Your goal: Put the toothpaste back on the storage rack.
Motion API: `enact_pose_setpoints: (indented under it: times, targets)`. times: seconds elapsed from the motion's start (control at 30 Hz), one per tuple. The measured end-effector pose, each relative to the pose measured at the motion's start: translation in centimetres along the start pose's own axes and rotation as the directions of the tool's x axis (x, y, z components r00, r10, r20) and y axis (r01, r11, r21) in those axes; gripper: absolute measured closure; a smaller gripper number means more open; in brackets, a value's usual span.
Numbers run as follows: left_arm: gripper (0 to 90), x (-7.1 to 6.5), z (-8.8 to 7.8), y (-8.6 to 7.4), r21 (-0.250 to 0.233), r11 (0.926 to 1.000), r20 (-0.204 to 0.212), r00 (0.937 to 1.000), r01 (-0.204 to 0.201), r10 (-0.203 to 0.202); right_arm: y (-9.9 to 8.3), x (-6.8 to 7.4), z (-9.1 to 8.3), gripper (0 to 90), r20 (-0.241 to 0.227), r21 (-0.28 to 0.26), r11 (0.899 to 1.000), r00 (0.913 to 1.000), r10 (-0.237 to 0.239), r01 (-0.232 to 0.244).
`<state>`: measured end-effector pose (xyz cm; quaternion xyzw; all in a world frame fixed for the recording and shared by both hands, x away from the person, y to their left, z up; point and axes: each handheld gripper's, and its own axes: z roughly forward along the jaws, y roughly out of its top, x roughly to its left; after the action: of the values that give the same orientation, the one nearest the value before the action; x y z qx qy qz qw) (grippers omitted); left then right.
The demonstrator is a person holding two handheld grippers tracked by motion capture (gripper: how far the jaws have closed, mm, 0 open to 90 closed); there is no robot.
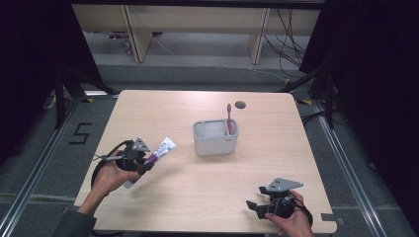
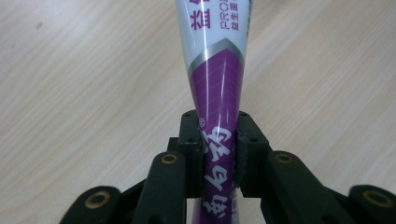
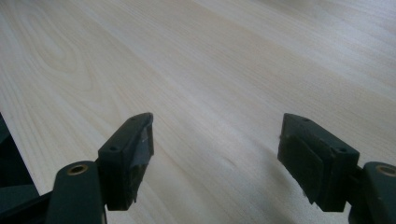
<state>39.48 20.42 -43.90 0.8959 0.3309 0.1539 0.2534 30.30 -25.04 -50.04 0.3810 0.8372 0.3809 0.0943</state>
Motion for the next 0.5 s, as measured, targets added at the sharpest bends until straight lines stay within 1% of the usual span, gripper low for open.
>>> enact_pose_setpoints:
  times: [0.03, 0.07, 0.1, 0.17, 0.2, 0.23, 0.27, 0.3, 0.33, 0.37, 0.4, 0.43, 0.47, 0.5]
  targets:
    - [75.3, 0.0, 0.0, 0.0, 0.000, 1.0000, 0.000, 1.0000, 0.000, 0.000, 0.0, -0.2, 0.0, 27.7, 0.009, -0.006, 1.000, 0.9997, -0.021, 0.021]
    - [75.3, 0.0, 0.0, 0.2, -0.014, 0.9998, 0.006, 0.9999, 0.014, -0.014, 0.0, -0.2, 0.0, 27.7, 0.009, -0.007, 1.000, 0.9997, -0.022, 0.022]
    - [75.2, 0.0, 0.0, 0.2, -0.014, 0.9998, 0.006, 0.9999, 0.014, -0.014, 0.0, -0.2, 0.0, 27.7, 0.009, -0.007, 1.000, 0.9997, -0.022, 0.022]
    - [75.3, 0.0, -0.1, 0.4, -0.043, 0.9988, -0.004, 0.9997, 0.025, -0.025, 0.0, -0.2, 0.0, 27.7, 0.008, -0.004, 1.000, 0.9997, -0.022, 0.022]
    - [75.3, -0.1, 0.0, 0.5, -0.075, 0.9962, -0.003, 0.9989, 0.046, -0.047, 0.0, -0.2, 0.0, 27.7, 0.011, -0.008, 1.000, 0.9997, -0.022, 0.022]
    - [75.3, -0.1, 0.0, 0.5, -0.075, 0.9962, -0.003, 0.9989, 0.046, -0.047, 0.0, -0.2, 0.0, 27.7, 0.010, -0.009, 1.000, 0.9997, -0.021, 0.022]
    - [75.3, -0.1, -0.1, 0.7, -0.114, 0.9916, -0.005, 0.9980, 0.062, -0.062, 0.0, -0.2, -0.1, 27.7, 0.014, -0.004, 1.000, 0.9997, -0.022, 0.022]
    - [75.3, -0.1, -0.1, 0.7, -0.114, 0.9916, -0.005, 0.9980, 0.062, -0.062, 0.0, -0.2, -0.1, 27.7, 0.014, -0.004, 1.000, 0.9997, -0.022, 0.022]
    - [75.3, 0.2, -0.4, 1.1, -0.145, 0.9879, -0.026, 0.9978, 0.057, -0.061, 0.0, -0.2, -0.1, 27.7, 0.014, -0.004, 1.000, 0.9997, -0.022, 0.022]
    - [75.3, 0.2, -0.4, 1.1, -0.145, 0.9879, -0.026, 0.9978, 0.057, -0.061, 0.0, -0.2, -0.1, 27.7, 0.014, -0.004, 1.000, 0.9997, -0.022, 0.022]
    - [75.3, 0.4, -0.7, 1.4, -0.185, 0.9811, -0.027, 0.9976, 0.057, -0.063, 0.0, -0.2, 0.0, 27.7, 0.010, -0.009, 1.000, 0.9997, -0.020, 0.021]
    - [75.3, 0.4, -0.7, 1.4, -0.185, 0.9811, -0.027, 0.9976, 0.057, -0.063, 0.0, -0.2, 0.0, 27.7, 0.010, -0.009, 1.000, 0.9997, -0.020, 0.021]
    - [75.3, 0.5, -0.9, 1.6, -0.214, 0.9748, -0.032, 0.9970, 0.062, -0.070, 0.0, -0.2, 0.0, 27.7, 0.006, -0.007, 1.000, 0.9999, -0.016, 0.016]
    - [75.3, 0.6, -1.1, 2.0, -0.242, 0.9682, -0.028, 0.9971, 0.062, -0.071, 0.0, -0.2, -0.1, 27.7, 0.004, 0.002, 1.000, 0.9999, -0.016, 0.016]
